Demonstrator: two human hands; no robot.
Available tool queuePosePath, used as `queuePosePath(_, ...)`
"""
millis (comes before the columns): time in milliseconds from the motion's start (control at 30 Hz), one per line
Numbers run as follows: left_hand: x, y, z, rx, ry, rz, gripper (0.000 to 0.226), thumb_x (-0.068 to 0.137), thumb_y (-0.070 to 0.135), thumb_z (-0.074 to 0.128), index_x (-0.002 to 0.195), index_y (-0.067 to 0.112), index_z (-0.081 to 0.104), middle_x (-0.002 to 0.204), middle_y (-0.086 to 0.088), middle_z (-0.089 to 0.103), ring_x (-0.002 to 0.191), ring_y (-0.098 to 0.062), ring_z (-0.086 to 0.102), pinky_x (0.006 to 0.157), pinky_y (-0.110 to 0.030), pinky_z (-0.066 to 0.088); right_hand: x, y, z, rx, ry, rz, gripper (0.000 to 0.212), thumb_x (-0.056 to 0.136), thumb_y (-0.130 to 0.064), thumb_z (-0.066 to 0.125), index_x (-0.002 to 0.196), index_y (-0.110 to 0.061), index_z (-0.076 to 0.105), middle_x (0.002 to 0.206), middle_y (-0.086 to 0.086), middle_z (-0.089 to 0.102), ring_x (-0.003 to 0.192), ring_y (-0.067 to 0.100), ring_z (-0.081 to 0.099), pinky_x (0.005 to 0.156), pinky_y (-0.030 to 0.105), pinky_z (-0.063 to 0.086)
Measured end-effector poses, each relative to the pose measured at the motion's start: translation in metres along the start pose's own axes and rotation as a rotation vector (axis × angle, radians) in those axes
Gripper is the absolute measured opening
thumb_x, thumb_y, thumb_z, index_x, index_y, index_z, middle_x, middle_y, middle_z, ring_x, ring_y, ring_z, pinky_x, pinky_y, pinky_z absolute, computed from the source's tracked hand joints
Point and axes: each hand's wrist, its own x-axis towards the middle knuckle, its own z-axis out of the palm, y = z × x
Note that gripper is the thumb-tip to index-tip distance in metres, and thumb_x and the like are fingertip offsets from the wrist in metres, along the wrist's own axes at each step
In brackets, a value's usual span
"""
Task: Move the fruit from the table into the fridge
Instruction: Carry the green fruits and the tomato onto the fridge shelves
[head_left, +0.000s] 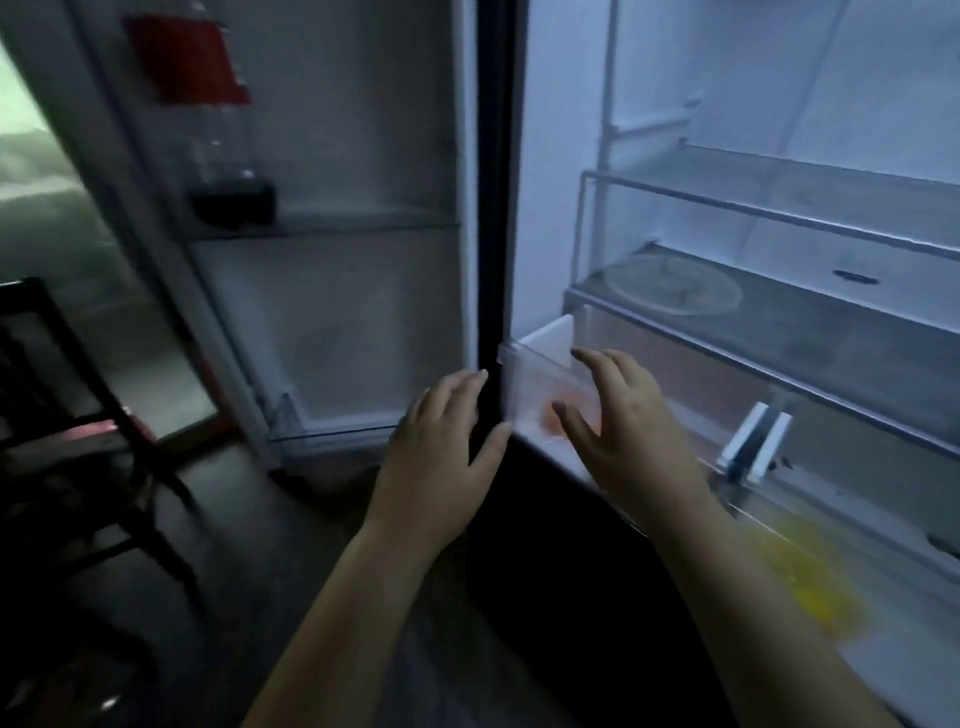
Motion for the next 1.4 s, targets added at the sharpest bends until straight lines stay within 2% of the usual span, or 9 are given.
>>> queuePosePath(167, -0.039, -0.065, -0.061, 0.146, 0.12, -0.211, 0.054, 0.094, 0.041, 0.048, 0.14, 0.015, 0.039, 0.142, -0.003, 0.043, 0.131, -0.016, 0.034, 0.101, -0.016, 0.017, 0.023, -0.086, 0.053, 0.059, -0.128, -0.143, 0.054, 0.088, -0.03, 0.062, 0.136, -0.013, 0.044, 0.136, 0.008, 0.049, 0.124, 0.025, 0.044, 0.1, 0.034, 0.037)
queuePosePath(333, -0.085, -0.132, -0.121, 0.187, 0.233, -0.373, 0.054, 0.092, 0.039, 0.052, 0.14, 0.017, 0.04, 0.143, -0.003, 0.042, 0.133, -0.017, 0.034, 0.105, -0.024, 0.025, 0.033, -0.18, 0.108, 0.15, -0.257, -0.317, 0.056, 0.089, -0.037, 0.055, 0.139, -0.019, 0.038, 0.139, 0.004, 0.043, 0.126, 0.022, 0.042, 0.099, 0.029, 0.033)
queuePosePath(467, -0.124, -0.192, -0.17, 0.227, 0.307, -0.513, 0.055, 0.09, 0.043, 0.05, 0.138, 0.017, 0.043, 0.142, -0.004, 0.044, 0.133, -0.019, 0.037, 0.109, -0.039, 0.034, 0.037, -0.26, 0.154, 0.206, -0.358, -0.419, 0.061, 0.085, -0.04, 0.056, 0.14, -0.024, 0.035, 0.141, 0.0, 0.041, 0.127, 0.017, 0.041, 0.101, 0.033, 0.038)
queuePosePath(600, -0.161, -0.243, -0.222, 0.274, 0.394, -0.616, 0.058, 0.087, 0.047, 0.043, 0.135, 0.015, 0.047, 0.14, -0.002, 0.046, 0.131, -0.017, 0.038, 0.108, -0.026, 0.026, 0.032, -0.346, 0.197, 0.259, -0.423, -0.53, 0.062, 0.086, -0.038, 0.058, 0.141, -0.026, 0.033, 0.143, -0.002, 0.038, 0.127, 0.016, 0.039, 0.096, 0.027, 0.034)
queuePosePath(767, -0.214, -0.3, -0.272, 0.298, 0.436, -0.741, 0.059, 0.087, 0.047, 0.041, 0.137, 0.016, 0.045, 0.141, -0.004, 0.044, 0.133, -0.021, 0.037, 0.109, -0.039, 0.031, 0.018, -0.439, 0.246, 0.311, -0.429, -0.685, 0.057, 0.089, -0.036, 0.058, 0.141, -0.022, 0.037, 0.144, 0.0, 0.04, 0.131, 0.016, 0.037, 0.094, 0.021, 0.026)
queuePosePath(867, -0.256, -0.331, -0.293, 0.325, 0.439, -0.825, 0.052, 0.091, 0.04, 0.047, 0.136, 0.015, 0.045, 0.141, -0.003, 0.045, 0.132, -0.021, 0.036, 0.107, -0.034, 0.026, 0.001, -0.484, 0.278, 0.339, -0.505, -0.74, 0.058, 0.09, -0.035, 0.058, 0.142, -0.022, 0.036, 0.145, 0.0, 0.039, 0.133, 0.016, 0.033, 0.097, 0.022, 0.025)
queuePosePath(1033, -0.327, -0.372, -0.325, 0.347, 0.476, -0.968, 0.048, 0.091, 0.032, 0.055, 0.134, 0.011, 0.047, 0.136, -0.007, 0.048, 0.127, -0.024, 0.041, 0.103, -0.036, 0.034, -0.031, -0.551, 0.321, 0.372, -0.617, -0.857, 0.055, 0.089, -0.032, 0.06, 0.139, -0.019, 0.04, 0.139, 0.002, 0.045, 0.128, 0.019, 0.039, 0.099, 0.024, 0.032)
queuePosePath(1267, -0.414, -0.405, -0.338, 0.314, 0.523, -1.196, 0.054, 0.095, 0.037, 0.048, 0.143, 0.015, 0.036, 0.145, 0.0, 0.037, 0.135, -0.016, 0.029, 0.106, -0.03, 0.029, -0.067, -0.618, 0.377, 0.365, -0.716, -1.049, 0.053, 0.086, -0.026, 0.063, 0.134, -0.011, 0.047, 0.134, 0.006, 0.05, 0.122, 0.026, 0.046, 0.097, 0.034, 0.04)
queuePosePath(1400, -0.444, -0.42, -0.331, 0.302, 0.549, -1.283, 0.054, 0.096, 0.039, 0.047, 0.143, 0.016, 0.034, 0.146, 0.001, 0.035, 0.135, -0.016, 0.03, 0.106, -0.031, 0.031, -0.082, -0.647, 0.412, 0.378, -0.783, -1.153, 0.048, 0.083, -0.02, 0.065, 0.129, -0.013, 0.051, 0.129, 0.006, 0.053, 0.119, 0.028, 0.048, 0.097, 0.03, 0.037)
